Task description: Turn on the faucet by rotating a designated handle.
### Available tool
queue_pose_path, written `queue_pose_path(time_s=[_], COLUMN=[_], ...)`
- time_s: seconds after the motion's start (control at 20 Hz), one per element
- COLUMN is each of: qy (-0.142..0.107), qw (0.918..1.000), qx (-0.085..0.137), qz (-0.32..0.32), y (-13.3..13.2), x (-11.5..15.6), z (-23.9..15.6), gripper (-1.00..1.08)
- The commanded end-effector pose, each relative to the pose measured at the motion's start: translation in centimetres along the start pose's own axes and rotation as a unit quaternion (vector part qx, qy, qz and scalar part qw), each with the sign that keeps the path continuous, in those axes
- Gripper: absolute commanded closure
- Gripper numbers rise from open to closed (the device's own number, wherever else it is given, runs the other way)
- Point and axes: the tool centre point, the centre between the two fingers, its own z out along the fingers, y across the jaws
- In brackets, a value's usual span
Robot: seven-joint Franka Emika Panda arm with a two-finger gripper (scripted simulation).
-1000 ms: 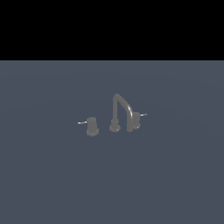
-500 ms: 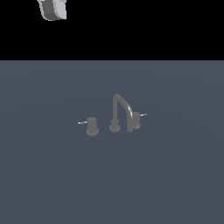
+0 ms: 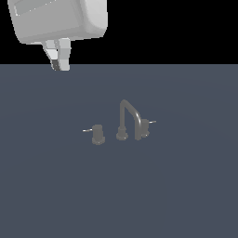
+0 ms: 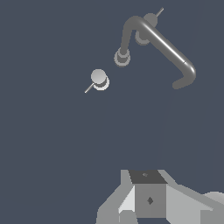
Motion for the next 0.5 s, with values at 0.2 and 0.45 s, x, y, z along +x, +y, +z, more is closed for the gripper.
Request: queue_pose_path(time_s=[0.2, 0.45], qy=[-0.001, -0.001], qw=[0.998, 0.9942], qx=[0.002, 0.003], qz=[0.063, 0.107], y=[-2.5, -4.1], x=[1.6, 2.9], z=[3.9, 6.6], gripper=[1.08, 1.08])
